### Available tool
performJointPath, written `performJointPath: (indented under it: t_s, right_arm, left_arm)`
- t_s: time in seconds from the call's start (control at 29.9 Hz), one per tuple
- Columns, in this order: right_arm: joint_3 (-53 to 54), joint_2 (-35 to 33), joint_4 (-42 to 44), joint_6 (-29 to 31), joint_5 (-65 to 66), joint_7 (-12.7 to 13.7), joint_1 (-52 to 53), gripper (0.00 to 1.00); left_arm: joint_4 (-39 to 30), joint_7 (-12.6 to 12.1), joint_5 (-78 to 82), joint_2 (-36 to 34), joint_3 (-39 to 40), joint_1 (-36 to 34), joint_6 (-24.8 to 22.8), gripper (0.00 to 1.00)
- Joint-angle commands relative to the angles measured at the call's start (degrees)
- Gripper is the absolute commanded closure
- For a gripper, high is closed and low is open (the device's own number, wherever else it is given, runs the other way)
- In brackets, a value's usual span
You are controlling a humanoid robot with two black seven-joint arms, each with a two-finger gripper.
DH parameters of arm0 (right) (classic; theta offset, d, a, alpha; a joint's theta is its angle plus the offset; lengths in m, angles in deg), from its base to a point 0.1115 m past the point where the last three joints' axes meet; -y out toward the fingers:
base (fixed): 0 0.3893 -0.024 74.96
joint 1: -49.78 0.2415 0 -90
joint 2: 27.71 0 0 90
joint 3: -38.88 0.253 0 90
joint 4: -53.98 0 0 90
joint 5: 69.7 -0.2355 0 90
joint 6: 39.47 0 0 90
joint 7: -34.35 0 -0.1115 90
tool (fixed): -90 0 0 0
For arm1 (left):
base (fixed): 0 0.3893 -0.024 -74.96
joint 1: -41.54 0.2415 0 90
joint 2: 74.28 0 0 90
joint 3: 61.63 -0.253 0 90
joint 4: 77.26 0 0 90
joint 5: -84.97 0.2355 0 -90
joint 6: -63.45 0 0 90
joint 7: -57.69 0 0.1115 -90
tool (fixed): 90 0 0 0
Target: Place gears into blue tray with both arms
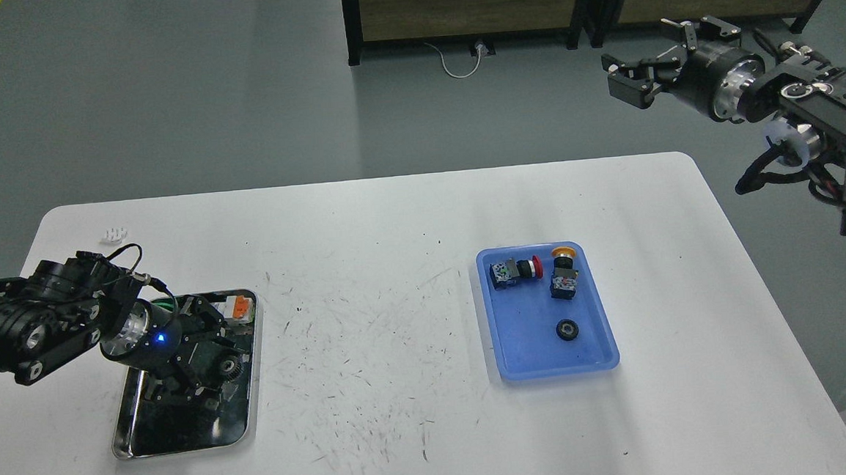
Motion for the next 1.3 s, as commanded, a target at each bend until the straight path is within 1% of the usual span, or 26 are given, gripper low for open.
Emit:
performJointPath:
  t_s: [0.0,0.4,0.47,0.8,1.04,1.27]
  right_arm:
    - [0.0,0.0,0.0,0.0,0.01,-0.01,0.0,0.05]
    - [0.0,0.0,0.0,0.0,0.01,0.08,0.0,0.05]
    - [0.0,0.0,0.0,0.0,0.01,0.08,0.0,0.05]
    - [0.0,0.0,0.0,0.0,0.01,0.08,0.0,0.05]
    - [0.0,0.0,0.09,0.0,0.01,0.08,0.0,0.05]
    - [0.0,0.09,0.18,0.0,0.01,0.08,-0.09,0.05]
  left_arm:
    - [0.0,-0.01,0.01,0.0,-0.03,0.0,0.0,0.4]
    - [0.0,-0.01,0.01,-0.09,-0.56,-0.09,0.0,0.49]
    - [0.0,-0.01,0.01,-0.09,-0.56,-0.09,0.0,0.53]
    - [-0.09,-0.01,0.01,-0.09,-0.65,-0.26,0.0,0.62]
    - [-0.18,-0.01,0.01,-0.09,-1.0,-0.35,0.0,0.66]
    - [-0.44,-0.01,-0.16,-0.09,-1.17,-1.05,0.0,0.67]
